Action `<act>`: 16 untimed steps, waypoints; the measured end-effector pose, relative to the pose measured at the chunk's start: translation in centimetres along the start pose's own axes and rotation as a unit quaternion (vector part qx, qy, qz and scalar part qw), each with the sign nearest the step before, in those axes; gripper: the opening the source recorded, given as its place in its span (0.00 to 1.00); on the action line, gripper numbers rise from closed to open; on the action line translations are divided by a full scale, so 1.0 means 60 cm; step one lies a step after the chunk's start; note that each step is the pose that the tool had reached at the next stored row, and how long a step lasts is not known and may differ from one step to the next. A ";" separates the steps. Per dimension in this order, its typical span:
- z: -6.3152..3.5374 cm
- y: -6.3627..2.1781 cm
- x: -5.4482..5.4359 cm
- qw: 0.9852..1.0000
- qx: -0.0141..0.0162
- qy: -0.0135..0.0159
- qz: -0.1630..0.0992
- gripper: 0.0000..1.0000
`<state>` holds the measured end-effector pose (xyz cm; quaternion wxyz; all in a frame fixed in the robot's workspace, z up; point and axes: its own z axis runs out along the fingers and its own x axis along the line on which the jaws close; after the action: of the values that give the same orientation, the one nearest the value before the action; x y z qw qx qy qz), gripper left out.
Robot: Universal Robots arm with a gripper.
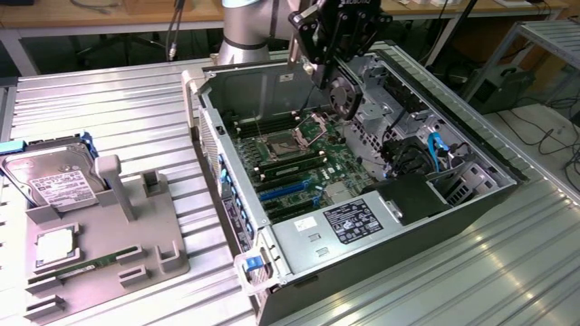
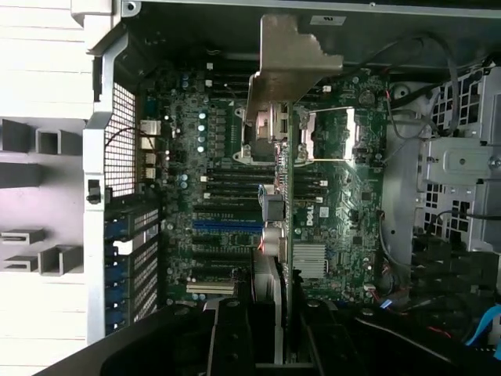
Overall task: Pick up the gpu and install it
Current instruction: 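Pick up the gpu and move the gpu toward the slot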
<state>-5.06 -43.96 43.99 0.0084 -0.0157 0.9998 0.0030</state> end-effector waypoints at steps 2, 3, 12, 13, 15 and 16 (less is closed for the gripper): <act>0.001 0.000 -0.010 1.000 0.000 0.000 0.000 0.28; 0.001 0.000 -0.014 1.000 0.000 0.000 0.000 0.28; 0.005 -0.002 -0.060 1.000 0.000 0.000 0.000 0.28; 0.004 -0.002 -0.061 1.000 0.000 0.000 0.000 0.28; 0.005 -0.002 -0.061 1.000 0.000 0.000 0.000 0.28; 0.005 -0.002 -0.061 1.000 0.000 0.000 0.000 0.28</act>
<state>-1.40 -43.96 43.77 0.0084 -0.0157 0.9998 0.0028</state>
